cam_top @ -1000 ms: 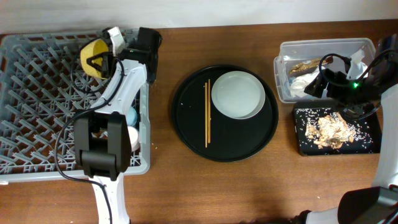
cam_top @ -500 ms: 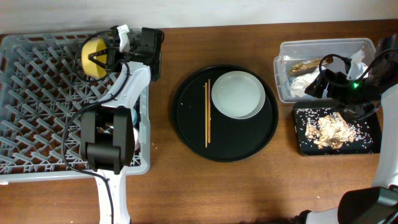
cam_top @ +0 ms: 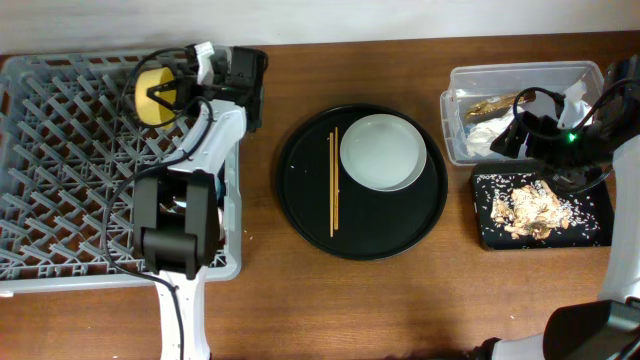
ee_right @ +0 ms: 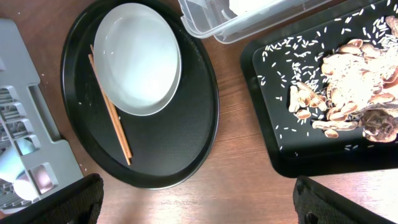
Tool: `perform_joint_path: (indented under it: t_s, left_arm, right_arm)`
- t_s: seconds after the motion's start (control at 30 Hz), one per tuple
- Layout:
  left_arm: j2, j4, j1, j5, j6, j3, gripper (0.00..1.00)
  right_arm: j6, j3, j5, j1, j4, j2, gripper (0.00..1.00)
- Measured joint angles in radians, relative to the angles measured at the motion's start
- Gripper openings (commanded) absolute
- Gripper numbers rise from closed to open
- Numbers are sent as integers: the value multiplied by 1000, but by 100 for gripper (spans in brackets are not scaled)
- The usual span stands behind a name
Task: Sort waste into correct bins and load items into the dishwasher rack
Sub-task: 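Set the yellow bowl upright in the rack and release, then reach the left gripper to the white plate's rim on the tray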
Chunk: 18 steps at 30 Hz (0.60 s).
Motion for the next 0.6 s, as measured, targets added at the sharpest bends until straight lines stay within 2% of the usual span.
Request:
perform_joint_path:
  t_s: [0.03, 0.07, 0.1, 0.13, 0.17, 0.27, 0.3, 0.5, 0.6]
  left_arm:
    - [0, 0, -8, 0, 2, 0, 1]
    - [1, 0, -21, -4, 4, 0, 9]
    - [1, -1, -32, -7, 8, 0, 20]
    - [2, -1, -44, -8, 9, 0, 38]
    - [3, -3, -55, -6, 14, 0, 48]
    - [4, -1, -103, 2, 18, 0, 68]
    - [4, -1, -119, 6, 16, 0, 72]
    - [4, -50, -138, 68, 17, 0, 72]
    - [4, -54, -127, 84, 17, 0, 77]
  right_arm:
    - [0, 0, 2, 0, 0, 0, 98]
    - [0, 0, 2, 0, 0, 0, 98]
    - [0, 0, 3, 0, 0, 0, 98]
    - [1, 0, 3, 0, 0, 0, 98]
    - [1, 0, 3, 0, 0, 0, 99]
    - [1, 0, 3, 0, -1, 0, 98]
    - [1, 0, 3, 0, -2, 0, 98]
    - [0, 0, 3, 0, -2, 0, 99]
    - [0, 0, 3, 0, -2, 0, 99]
